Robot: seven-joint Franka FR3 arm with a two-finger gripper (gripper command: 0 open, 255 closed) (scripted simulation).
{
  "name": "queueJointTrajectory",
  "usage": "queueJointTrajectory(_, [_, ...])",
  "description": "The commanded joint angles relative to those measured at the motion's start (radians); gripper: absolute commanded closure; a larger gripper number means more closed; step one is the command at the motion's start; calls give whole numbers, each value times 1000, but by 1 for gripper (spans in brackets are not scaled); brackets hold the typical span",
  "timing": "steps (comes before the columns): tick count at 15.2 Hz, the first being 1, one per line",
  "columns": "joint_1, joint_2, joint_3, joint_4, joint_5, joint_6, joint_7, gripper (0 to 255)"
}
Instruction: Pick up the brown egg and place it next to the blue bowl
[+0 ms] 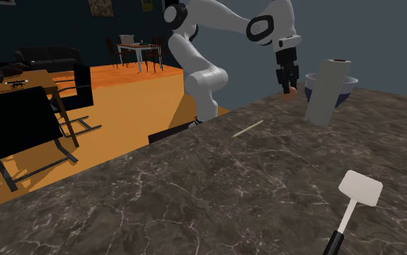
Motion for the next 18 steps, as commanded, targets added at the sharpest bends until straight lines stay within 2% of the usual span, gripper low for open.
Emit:
queueJointTrajectory(1, [6,1,10,-25,8,27,4,255])
queueJointTrajectory(10, [8,5,15,-39,11,44,6,255])
queueJointTrajectory(11, [8,5,15,-39,11,44,6,0])
queueJointTrajectory(16, [8,5,15,-39,11,44,6,0])
queueJointTrajectory(18, [15,-40,-6,2,1,-43,7,0])
